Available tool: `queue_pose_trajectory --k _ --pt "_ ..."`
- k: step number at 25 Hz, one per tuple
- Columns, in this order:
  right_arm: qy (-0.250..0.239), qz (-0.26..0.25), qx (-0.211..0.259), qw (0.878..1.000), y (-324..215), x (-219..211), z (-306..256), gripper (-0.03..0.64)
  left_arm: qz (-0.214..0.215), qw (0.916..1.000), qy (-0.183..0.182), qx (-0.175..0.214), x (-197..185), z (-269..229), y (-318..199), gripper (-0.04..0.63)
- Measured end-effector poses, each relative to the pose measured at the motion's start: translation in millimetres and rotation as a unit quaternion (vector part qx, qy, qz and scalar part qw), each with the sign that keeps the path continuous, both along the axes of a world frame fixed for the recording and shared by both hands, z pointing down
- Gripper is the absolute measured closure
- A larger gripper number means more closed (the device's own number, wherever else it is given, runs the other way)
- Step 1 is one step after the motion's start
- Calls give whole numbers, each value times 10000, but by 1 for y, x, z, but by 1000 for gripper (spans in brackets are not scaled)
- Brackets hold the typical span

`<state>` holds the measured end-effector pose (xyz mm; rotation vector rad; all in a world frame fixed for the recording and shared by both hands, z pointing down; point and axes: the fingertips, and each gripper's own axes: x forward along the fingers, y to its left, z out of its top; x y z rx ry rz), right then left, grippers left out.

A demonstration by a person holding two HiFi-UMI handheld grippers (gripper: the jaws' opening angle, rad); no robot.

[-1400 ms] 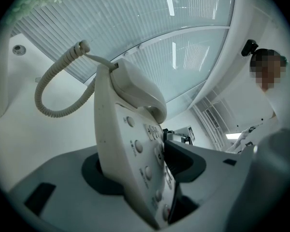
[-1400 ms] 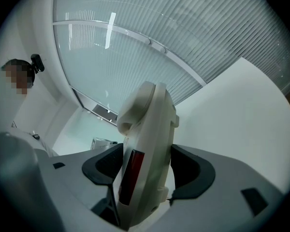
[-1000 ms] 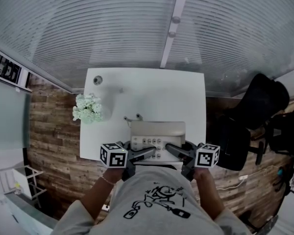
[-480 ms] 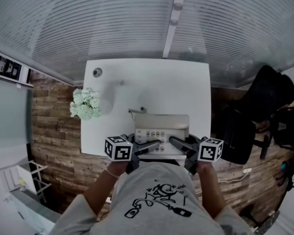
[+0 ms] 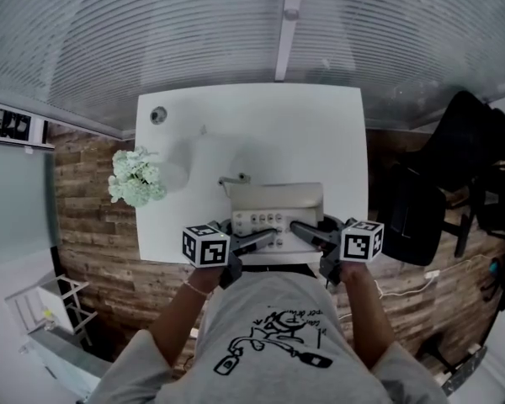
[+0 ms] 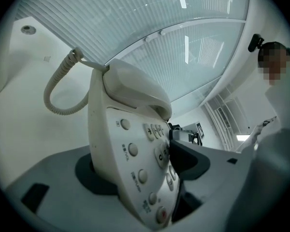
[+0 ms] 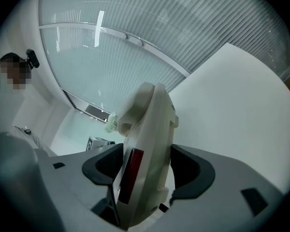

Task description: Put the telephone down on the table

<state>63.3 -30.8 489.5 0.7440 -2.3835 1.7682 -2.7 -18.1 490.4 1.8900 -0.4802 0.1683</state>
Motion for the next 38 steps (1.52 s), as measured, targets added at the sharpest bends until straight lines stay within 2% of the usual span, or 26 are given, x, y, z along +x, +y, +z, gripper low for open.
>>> queue_pose_trajectory --k 8,20,38 --pt "145 -100 -89 9998 1 -1 25 308 -57 9998 -39 -175 -2 26 3 262" --pt "265 -198 -70 9994 -5 3 54 309 116 9992 -354 -165 1 55 -2 249" --pt "288 -180 -195 9992 -13 7 88 309 195 9979 -526 -323 6 90 -9 233"
